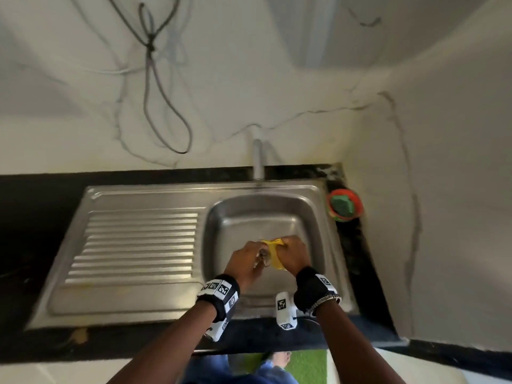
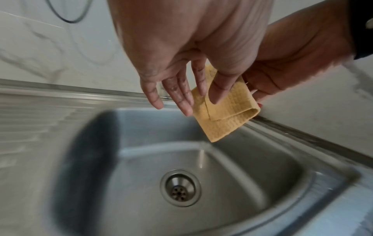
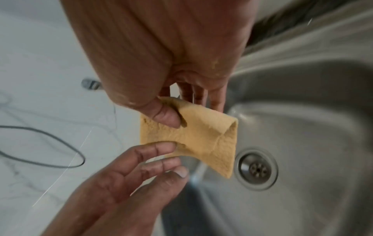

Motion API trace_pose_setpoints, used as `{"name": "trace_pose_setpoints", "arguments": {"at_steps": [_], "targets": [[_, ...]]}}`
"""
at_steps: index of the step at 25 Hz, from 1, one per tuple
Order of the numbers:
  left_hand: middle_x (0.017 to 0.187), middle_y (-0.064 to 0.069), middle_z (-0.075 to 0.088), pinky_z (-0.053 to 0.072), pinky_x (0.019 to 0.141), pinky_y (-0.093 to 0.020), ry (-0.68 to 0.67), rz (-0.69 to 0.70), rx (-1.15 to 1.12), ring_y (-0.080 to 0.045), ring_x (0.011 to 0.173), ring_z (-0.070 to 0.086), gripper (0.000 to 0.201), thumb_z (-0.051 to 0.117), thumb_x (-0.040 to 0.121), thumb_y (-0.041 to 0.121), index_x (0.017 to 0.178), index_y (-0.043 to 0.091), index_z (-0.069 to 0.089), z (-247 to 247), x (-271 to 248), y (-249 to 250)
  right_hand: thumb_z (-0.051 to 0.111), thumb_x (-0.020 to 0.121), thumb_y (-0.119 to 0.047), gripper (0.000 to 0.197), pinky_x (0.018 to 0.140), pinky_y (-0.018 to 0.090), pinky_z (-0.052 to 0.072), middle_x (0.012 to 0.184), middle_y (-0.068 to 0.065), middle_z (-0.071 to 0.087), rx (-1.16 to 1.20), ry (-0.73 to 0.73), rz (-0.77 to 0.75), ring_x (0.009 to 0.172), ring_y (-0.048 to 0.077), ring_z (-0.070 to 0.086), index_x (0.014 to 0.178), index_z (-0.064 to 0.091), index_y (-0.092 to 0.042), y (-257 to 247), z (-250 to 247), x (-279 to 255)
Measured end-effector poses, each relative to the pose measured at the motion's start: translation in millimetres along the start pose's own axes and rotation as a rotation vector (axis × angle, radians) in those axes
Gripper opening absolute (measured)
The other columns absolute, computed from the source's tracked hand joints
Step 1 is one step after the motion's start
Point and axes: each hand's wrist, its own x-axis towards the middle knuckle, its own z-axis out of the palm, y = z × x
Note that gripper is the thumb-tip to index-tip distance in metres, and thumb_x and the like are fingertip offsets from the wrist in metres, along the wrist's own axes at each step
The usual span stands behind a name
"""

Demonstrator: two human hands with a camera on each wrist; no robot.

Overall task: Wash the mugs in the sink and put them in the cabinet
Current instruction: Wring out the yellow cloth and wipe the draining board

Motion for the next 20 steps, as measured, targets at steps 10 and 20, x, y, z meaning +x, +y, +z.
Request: {"name": "trace_pose_setpoints", "arguments": {"at_steps": [10, 20], "targets": [[0.128, 0.007, 0.063, 0.049, 0.089, -0.013, 0.291, -0.310, -0.038, -0.013, 0.108, 0.067, 0.047, 0.059, 0.090, 0.024, 0.137, 0.028, 0.059, -141.1, -90.6, -203.9, 0.053, 0.095, 0.005, 0.031, 0.099, 0.049, 0.058, 0.114, 0.013, 0.075, 0.148, -0.482, 0.012, 0.110, 0.035, 0.070, 0.112, 0.070, -0.013, -146.2, 207.7, 23.5], [0.173, -0.003, -0.005, 0.009, 0.130, -0.046, 0.085, -0.533, 0.249, -0.028, 0.160, 0.001, 0.113, 0.067, 0.083, 0.069, 0.166, 0.022, 0.006, -224.3, -133.9, -390.8, 0.056, 0.096, -0.011, 0.040, 0.111, 0.040, 0.047, 0.137, 0.008, 0.068, -0.524, -0.475, -0.665, 0.132, 0.031, 0.060, 0.133, 0.070, -0.021, -350.2, 378.3, 149.4]]}}
